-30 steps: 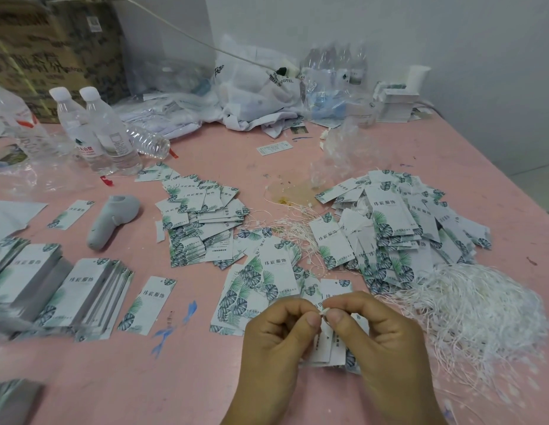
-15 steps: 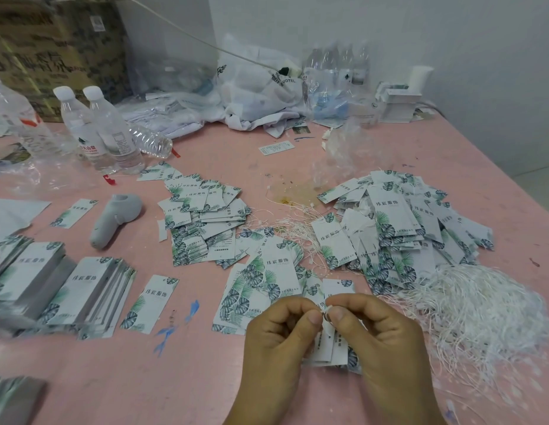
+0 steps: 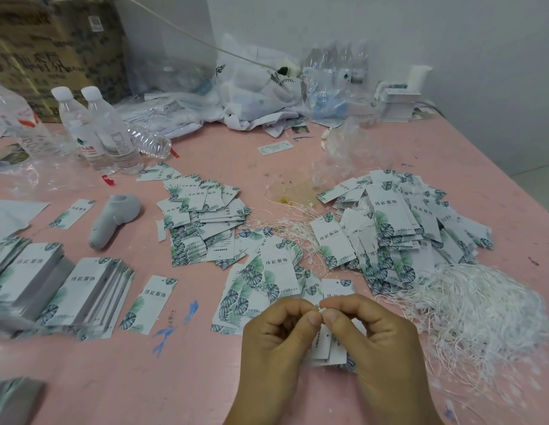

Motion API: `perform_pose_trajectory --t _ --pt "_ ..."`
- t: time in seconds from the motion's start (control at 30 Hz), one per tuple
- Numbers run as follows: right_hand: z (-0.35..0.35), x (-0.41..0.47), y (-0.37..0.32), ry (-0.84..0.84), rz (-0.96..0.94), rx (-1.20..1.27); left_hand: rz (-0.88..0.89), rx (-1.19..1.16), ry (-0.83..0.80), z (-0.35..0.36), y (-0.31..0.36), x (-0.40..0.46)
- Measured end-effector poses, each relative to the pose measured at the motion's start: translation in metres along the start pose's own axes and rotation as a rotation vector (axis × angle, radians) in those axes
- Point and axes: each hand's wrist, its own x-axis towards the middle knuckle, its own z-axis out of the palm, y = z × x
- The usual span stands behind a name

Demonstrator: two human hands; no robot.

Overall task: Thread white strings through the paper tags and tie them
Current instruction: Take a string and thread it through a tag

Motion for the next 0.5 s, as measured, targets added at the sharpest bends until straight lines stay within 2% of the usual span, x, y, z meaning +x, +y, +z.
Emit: perform_pose_trajectory --t 0.37,0.5 --pt "-0.012 0.011 0.005 -0.188 0.059 0.119 0.009 0.021 -0.036 -0.001 -0.007 0.002" --pt "-0.016 0.014 0.01 -0.235 0.086 0.221 -0.047 -0.052 -0.049 -0.003 -0.008 0.004"
